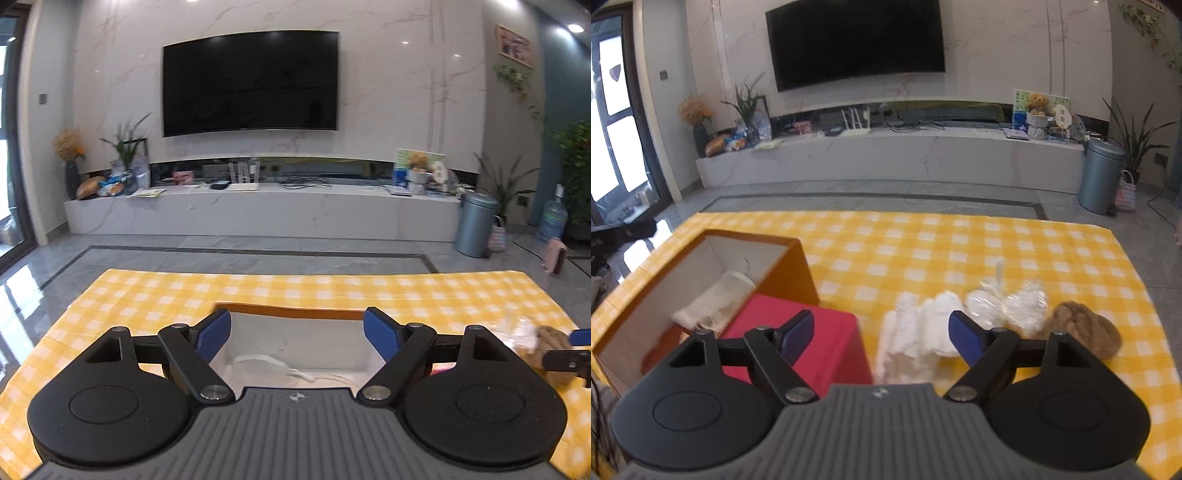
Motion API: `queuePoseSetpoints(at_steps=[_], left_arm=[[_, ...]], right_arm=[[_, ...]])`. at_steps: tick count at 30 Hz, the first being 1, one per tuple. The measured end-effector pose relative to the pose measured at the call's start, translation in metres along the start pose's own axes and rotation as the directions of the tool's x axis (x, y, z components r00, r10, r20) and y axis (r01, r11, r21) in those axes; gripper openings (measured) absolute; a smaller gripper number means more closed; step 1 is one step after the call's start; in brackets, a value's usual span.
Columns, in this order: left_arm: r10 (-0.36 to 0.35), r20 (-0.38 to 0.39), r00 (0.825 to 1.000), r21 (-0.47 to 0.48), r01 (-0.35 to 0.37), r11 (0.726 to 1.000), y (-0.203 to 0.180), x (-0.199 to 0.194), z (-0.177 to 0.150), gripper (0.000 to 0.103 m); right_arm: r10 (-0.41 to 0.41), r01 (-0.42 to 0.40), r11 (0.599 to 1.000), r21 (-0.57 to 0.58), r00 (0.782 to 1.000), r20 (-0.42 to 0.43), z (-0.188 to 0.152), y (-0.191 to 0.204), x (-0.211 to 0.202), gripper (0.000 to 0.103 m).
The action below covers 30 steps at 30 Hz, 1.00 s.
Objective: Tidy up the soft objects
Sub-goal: 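Move both tools back toward the remaining items on the table, then grasp the yellow cloth with the right tool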
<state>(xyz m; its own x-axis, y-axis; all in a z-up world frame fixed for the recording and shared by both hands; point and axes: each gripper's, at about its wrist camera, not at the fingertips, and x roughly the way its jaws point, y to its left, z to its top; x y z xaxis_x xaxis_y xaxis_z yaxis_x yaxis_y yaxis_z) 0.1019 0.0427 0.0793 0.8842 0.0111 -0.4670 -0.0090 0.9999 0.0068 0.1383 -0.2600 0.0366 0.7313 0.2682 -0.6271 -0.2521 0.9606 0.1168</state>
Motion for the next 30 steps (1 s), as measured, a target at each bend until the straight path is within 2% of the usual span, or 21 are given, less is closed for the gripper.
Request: queuePoseSetpoints(at_steps=[3, 4, 7, 10, 12, 13, 18, 20, 24, 27, 30], left_arm=[[-0.048, -0.006, 0.999, 0.017, 0.048, 0.999, -0.014, -0.006, -0.002, 0.096], [-0.066, -0.015, 0.998, 0.025, 0.066, 0.997, -0.019, -0.007, -0.003, 0.096], [-0.121, -0.042, 0.992, 0.043, 0.123, 0.992, -0.035, -0.006, -0.007, 0.096], [-0.173, -0.081, 0.982, 0.041, 0.176, 0.983, -0.051, -0.003, -0.012, 0.096], [-0.210, -0.108, 0.972, 0.052, 0.216, 0.975, -0.060, 0.001, -0.016, 0.096], [-0.227, -0.119, 0.967, 0.064, 0.235, 0.970, -0.064, 0.002, -0.018, 0.096], [-0.251, -0.128, 0.960, 0.090, 0.263, 0.961, -0.082, 0.003, -0.029, 0.096], [-0.264, -0.136, 0.955, 0.089, 0.277, 0.957, -0.085, 0.002, -0.032, 0.096], [-0.274, -0.134, 0.952, 0.086, 0.287, 0.954, -0.089, -0.002, -0.033, 0.096], [-0.275, -0.130, 0.953, 0.076, 0.286, 0.955, -0.086, -0.004, -0.032, 0.096], [-0.272, -0.129, 0.954, 0.058, 0.281, 0.958, -0.081, -0.004, -0.031, 0.096]], right_arm=[[-0.040, 0.041, 0.999, 0.017, 0.997, -0.059, -0.006, -0.013, 0.003, 0.083], [-0.056, 0.059, 0.998, 0.026, 0.995, -0.088, -0.011, -0.018, 0.006, 0.087], [-0.109, 0.123, 0.991, 0.057, 0.972, -0.207, -0.036, -0.032, 0.024, 0.090], [-0.171, 0.221, 0.968, 0.116, 0.927, -0.334, -0.068, -0.045, 0.047, 0.088], [-0.240, 0.299, 0.950, 0.091, 0.884, -0.402, -0.084, -0.048, 0.057, 0.087], [-0.255, 0.317, 0.945, 0.082, 0.870, -0.422, -0.089, -0.048, 0.059, 0.087], [-0.259, 0.369, 0.914, 0.169, 0.851, -0.456, -0.107, -0.058, 0.051, 0.087], [-0.250, 0.370, 0.913, 0.174, 0.843, -0.476, -0.113, -0.057, 0.051, 0.087], [-0.250, 0.357, 0.922, 0.150, 0.844, -0.475, -0.115, -0.048, 0.054, 0.086], [-0.304, 0.406, 0.907, 0.109, 0.812, -0.499, -0.117, -0.047, 0.061, 0.077], [-0.295, 0.399, 0.909, 0.116, 0.817, -0.496, -0.117, -0.049, 0.060, 0.074]])
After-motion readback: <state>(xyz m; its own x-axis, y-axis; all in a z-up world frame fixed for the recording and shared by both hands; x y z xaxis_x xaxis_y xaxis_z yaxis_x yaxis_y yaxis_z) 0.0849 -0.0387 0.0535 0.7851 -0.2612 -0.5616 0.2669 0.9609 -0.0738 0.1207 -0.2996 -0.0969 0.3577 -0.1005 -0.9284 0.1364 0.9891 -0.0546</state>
